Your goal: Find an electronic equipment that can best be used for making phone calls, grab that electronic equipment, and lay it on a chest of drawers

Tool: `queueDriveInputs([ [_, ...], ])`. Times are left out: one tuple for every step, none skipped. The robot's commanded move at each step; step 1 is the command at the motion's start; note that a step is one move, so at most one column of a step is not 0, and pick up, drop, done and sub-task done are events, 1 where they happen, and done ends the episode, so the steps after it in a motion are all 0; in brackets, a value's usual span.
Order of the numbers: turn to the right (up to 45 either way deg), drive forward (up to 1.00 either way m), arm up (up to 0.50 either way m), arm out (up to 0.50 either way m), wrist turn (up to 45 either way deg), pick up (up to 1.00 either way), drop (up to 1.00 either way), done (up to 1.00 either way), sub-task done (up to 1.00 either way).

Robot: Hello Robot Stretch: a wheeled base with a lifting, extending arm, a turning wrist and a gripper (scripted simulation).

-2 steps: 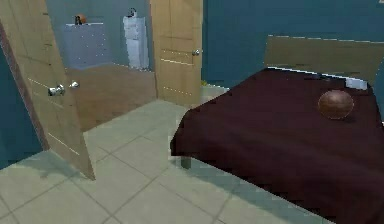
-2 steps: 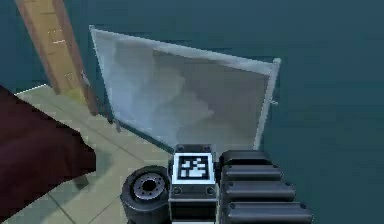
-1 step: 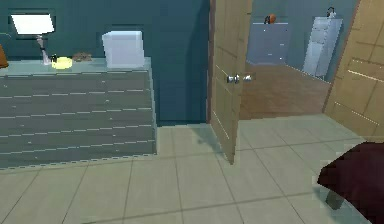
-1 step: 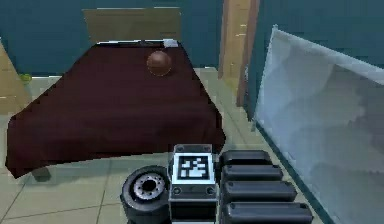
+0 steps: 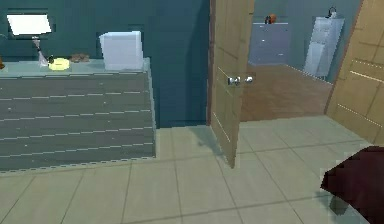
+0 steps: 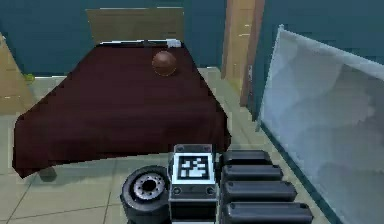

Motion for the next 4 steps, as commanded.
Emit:
queueDriveInputs([
  [45.0, 0.00, 0.00, 0.00, 0.0, 0.00, 0.00, 0.00, 0.00],
  [3.0, 0.00, 0.00, 0.00, 0.0, 0.00, 0.00, 0.00, 0.00],
  [45.0, 0.00, 0.00, 0.00, 0.0, 0.00, 0.00, 0.00, 0.00],
  [45.0, 0.00, 0.00, 0.00, 0.0, 0.00, 0.00, 0.00, 0.00],
])
